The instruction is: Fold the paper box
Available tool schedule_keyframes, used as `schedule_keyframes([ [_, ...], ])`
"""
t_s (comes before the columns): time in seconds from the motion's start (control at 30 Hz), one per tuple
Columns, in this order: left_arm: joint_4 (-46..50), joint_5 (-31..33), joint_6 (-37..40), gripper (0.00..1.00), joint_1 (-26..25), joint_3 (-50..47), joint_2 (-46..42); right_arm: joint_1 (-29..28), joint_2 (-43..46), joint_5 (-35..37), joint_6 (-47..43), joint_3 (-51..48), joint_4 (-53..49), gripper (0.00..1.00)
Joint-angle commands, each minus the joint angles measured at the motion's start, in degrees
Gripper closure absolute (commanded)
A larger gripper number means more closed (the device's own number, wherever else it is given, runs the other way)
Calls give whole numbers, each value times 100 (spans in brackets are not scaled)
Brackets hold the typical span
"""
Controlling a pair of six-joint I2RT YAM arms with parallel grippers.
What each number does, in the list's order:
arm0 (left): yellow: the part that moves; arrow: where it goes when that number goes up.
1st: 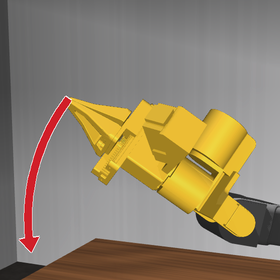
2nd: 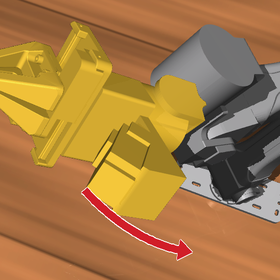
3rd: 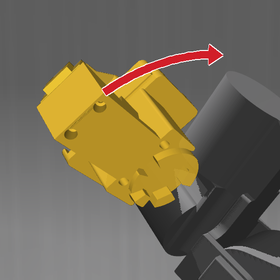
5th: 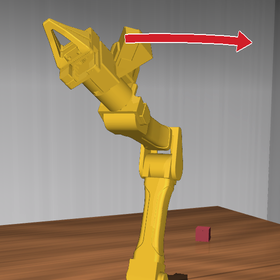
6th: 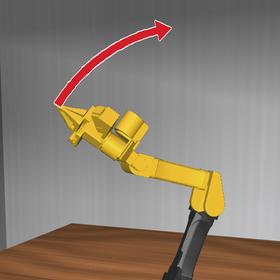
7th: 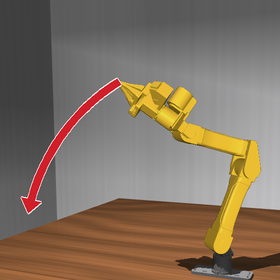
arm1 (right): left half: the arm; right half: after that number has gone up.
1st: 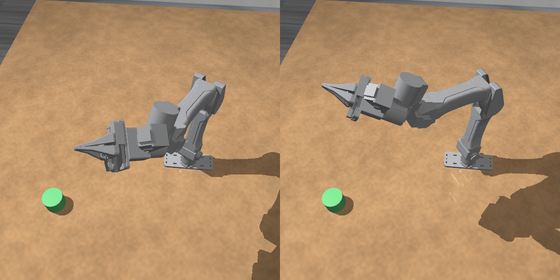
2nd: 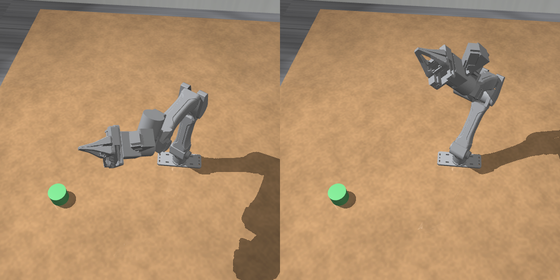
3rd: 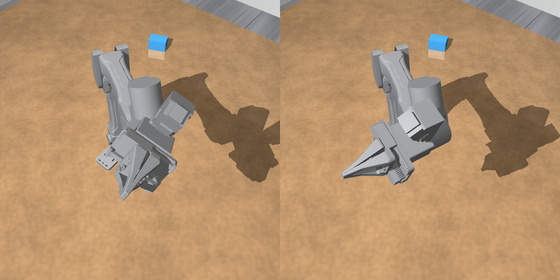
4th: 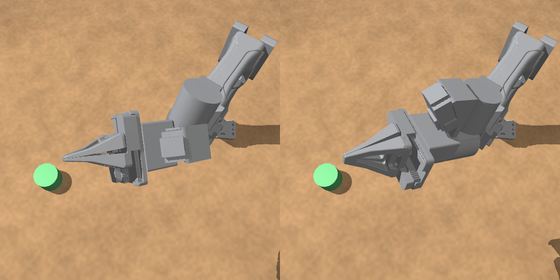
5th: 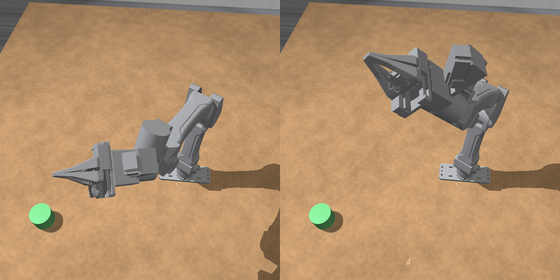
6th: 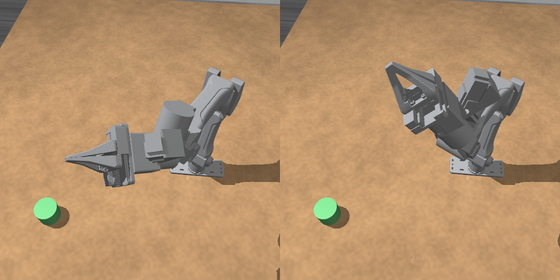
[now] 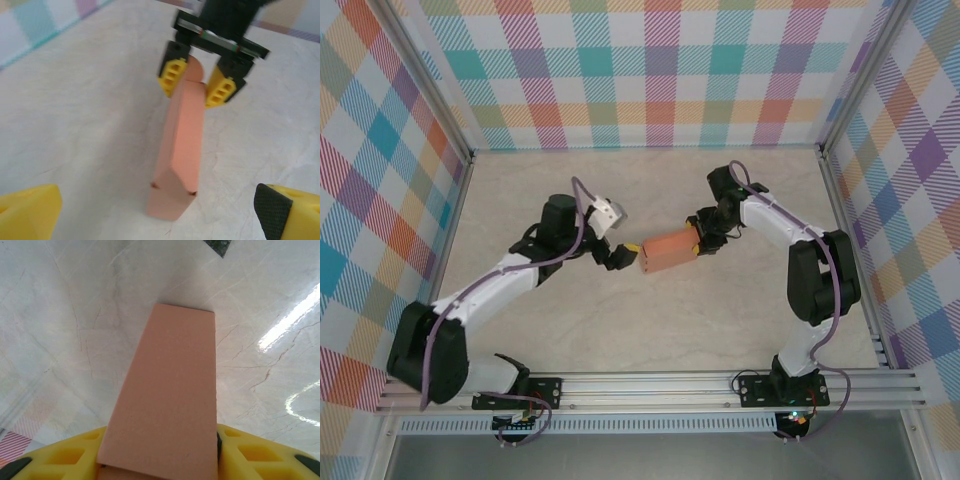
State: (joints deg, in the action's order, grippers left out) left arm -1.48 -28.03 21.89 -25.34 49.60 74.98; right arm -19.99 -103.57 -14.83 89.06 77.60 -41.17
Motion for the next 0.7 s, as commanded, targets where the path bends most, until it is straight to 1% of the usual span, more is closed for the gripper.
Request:
schedule_keyframes([
  [0.0, 278, 859, -951, 0, 441, -198, -437, 4, -275, 281, -327, 18, -456, 51],
  [0.07, 314, 690, -1227, 0, 680, -201, -293, 4, -259, 292, -406, 42, -478, 51],
  [0.1, 551, 636, -1203, 0, 754, -45, -38, 4, -239, 296, -456, 61, -496, 51],
  [0.17, 1064, -89, -660, 0, 845, 372, 528, 4, -214, 310, -507, 80, -532, 51],
  [0.2, 1129, -397, -484, 0, 831, 472, 744, 4, -201, 325, -513, 85, -519, 51],
  [0.23, 983, -652, -450, 0, 813, 466, 884, -1, -202, 331, -524, 86, -501, 51],
  [0.33, 109, -767, -246, 0, 707, 84, 1099, 17, -274, 270, -527, 59, -463, 51],
  [0.43, -796, -1344, -157, 0, 688, -272, 1177, 21, -257, 165, -430, -66, -288, 50],
  [0.53, -1078, -1380, -55, 0, 539, -286, 1209, 22, -231, 199, -443, -123, -253, 49],
  [0.57, -1106, -1373, -20, 0, 503, -278, 1241, 19, -225, 212, -461, -114, -266, 48],
  [0.6, -1162, -1405, -32, 0, 483, -268, 1283, 24, -237, 209, -480, -106, -300, 43],
  [0.67, -1273, -1563, -39, 0, 445, -252, 1376, 23, -246, 183, -516, -98, -297, 44],
])
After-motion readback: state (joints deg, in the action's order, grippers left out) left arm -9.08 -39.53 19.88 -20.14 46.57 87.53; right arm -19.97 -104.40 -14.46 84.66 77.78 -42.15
